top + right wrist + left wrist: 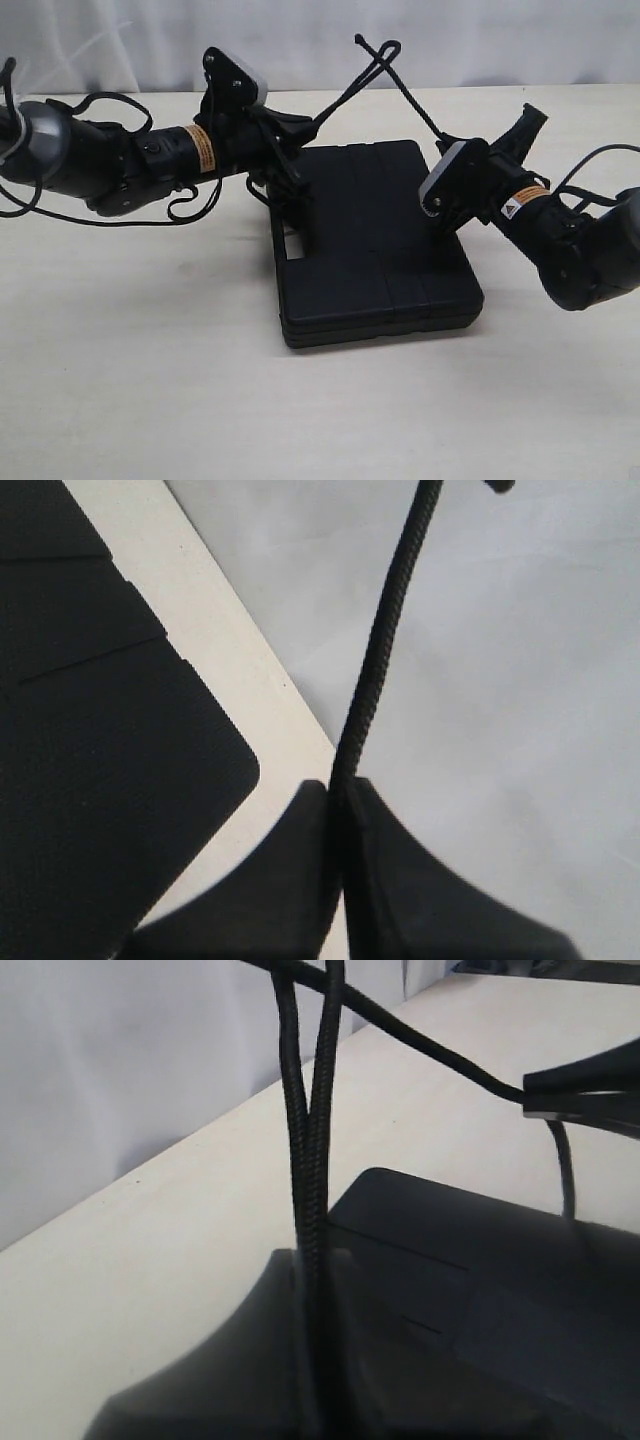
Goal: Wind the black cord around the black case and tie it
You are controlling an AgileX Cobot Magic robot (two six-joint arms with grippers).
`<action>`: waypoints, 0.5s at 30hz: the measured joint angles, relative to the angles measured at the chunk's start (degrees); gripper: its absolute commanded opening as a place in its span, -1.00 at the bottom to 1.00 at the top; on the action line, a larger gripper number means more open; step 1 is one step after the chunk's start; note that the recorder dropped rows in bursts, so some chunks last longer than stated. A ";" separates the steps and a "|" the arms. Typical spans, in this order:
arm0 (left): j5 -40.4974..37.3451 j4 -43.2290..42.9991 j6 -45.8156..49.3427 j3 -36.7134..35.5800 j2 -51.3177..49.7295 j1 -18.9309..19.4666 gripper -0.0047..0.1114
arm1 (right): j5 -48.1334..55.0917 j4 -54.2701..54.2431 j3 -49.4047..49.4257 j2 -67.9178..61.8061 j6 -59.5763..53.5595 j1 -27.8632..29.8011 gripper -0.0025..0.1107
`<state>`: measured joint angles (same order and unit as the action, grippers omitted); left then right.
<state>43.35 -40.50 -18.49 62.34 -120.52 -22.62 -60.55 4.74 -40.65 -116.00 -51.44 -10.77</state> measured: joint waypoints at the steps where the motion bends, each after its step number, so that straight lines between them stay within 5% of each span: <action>1: 0.00 -1.44 -0.35 0.00 -0.03 0.00 -0.92 | 0.00 0.00 0.00 0.00 0.00 0.00 -0.88; 15: -1.23 -16.00 0.28 1.34 -0.03 -1.17 -0.92 | -1.22 0.00 0.00 0.00 0.00 0.00 -0.88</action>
<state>42.12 -56.50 -18.21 63.68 -120.55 -23.79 -61.77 4.74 -40.65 -116.00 -51.44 -10.77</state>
